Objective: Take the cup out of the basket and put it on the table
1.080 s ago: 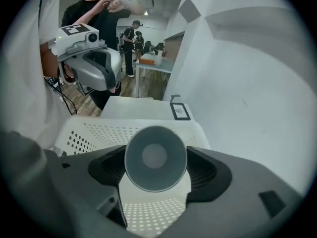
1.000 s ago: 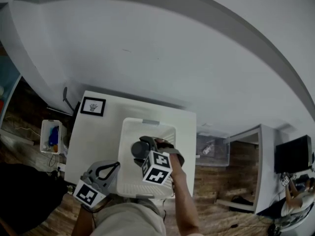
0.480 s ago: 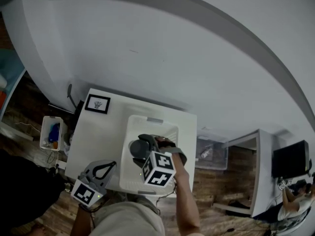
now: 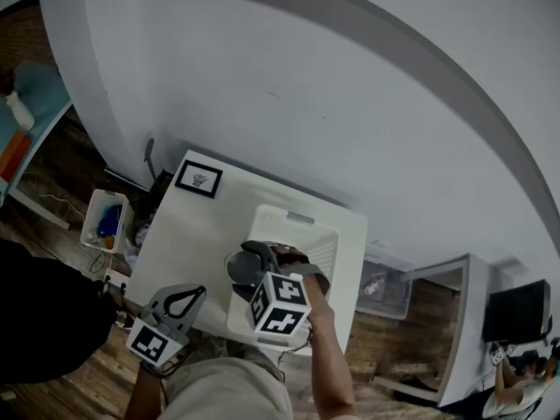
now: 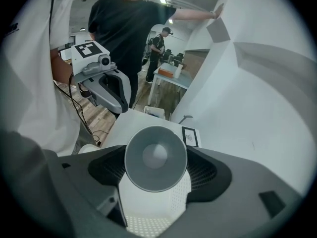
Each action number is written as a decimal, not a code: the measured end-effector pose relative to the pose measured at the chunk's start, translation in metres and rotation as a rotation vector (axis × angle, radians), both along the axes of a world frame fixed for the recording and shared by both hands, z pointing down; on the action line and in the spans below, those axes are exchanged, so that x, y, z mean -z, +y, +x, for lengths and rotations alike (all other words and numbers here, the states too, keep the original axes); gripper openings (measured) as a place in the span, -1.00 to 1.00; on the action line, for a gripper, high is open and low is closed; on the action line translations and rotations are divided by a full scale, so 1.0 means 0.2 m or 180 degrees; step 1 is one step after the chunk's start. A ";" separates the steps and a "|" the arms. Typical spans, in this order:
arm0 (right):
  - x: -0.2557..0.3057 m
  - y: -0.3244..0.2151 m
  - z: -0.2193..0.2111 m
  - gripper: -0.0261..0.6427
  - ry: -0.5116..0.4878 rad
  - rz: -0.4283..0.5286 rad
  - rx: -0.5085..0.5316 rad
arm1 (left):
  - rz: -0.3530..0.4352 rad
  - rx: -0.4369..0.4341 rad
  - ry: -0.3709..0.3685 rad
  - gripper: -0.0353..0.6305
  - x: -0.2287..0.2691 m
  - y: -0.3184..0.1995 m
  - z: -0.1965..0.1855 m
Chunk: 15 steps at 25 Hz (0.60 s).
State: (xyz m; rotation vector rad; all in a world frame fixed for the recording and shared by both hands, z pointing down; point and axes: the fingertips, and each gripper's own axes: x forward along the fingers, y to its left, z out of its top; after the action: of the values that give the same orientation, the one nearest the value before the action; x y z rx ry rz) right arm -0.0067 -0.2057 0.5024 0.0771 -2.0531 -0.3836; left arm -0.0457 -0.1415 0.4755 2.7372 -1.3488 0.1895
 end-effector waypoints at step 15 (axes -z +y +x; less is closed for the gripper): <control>-0.24 0.24 -0.40 0.18 -0.0023 -0.0252 0.0674 | -0.0096 0.0565 -0.0010 -0.89 -0.08 0.15 -0.25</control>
State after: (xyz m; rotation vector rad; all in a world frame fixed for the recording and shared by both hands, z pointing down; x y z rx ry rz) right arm -0.0864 -0.1580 0.5504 -0.1886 -2.0875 -0.4321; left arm -0.0950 -0.1111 0.4920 2.5760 -1.5658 0.1995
